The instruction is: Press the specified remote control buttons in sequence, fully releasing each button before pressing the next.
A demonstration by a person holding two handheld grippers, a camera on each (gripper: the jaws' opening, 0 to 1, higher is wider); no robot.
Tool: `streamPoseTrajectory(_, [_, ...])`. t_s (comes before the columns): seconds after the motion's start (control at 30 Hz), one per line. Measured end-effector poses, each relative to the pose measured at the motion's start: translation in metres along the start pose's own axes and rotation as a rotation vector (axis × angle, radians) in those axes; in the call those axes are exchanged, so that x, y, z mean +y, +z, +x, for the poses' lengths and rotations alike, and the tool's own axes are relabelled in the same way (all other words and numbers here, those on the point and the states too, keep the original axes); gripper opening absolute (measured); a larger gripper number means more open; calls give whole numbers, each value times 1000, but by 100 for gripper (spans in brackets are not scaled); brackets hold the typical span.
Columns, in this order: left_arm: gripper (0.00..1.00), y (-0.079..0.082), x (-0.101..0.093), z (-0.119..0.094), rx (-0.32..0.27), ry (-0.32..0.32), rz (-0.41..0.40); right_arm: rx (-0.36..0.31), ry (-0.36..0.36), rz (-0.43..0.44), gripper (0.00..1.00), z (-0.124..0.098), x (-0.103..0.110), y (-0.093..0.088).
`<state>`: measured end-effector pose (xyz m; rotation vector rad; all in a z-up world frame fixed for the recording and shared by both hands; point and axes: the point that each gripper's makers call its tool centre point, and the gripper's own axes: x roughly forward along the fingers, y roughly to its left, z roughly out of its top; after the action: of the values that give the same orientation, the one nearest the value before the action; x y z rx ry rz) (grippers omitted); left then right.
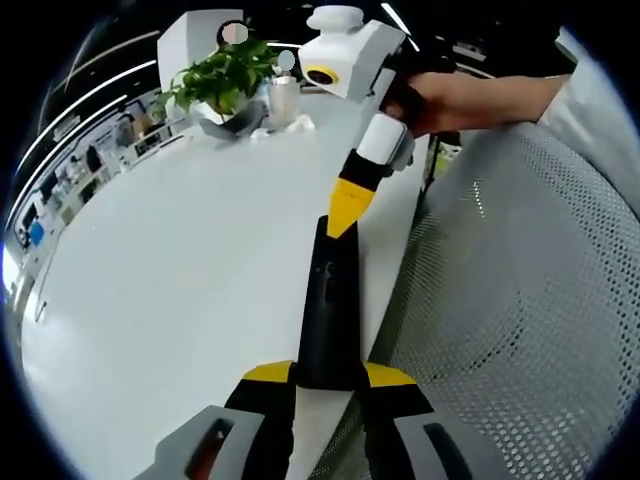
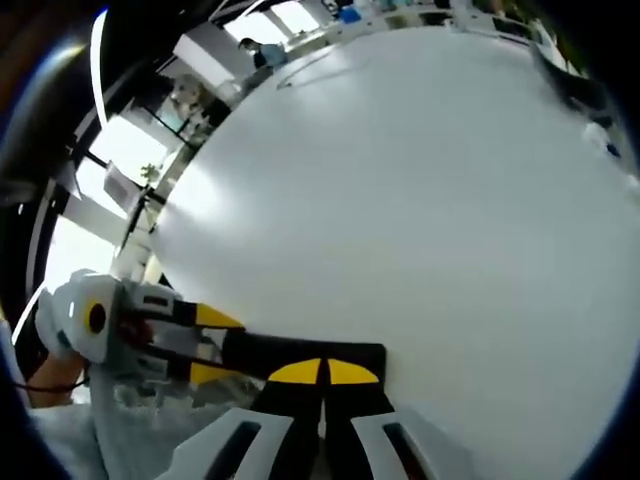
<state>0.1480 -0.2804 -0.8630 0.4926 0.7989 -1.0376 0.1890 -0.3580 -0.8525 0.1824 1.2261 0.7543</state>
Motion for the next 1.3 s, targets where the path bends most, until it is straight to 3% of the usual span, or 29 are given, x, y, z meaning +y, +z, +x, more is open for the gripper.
streamPoseTrajectory(1.3, [24,1,0,0,-7,3,6,5,5,45,0,0,1,0])
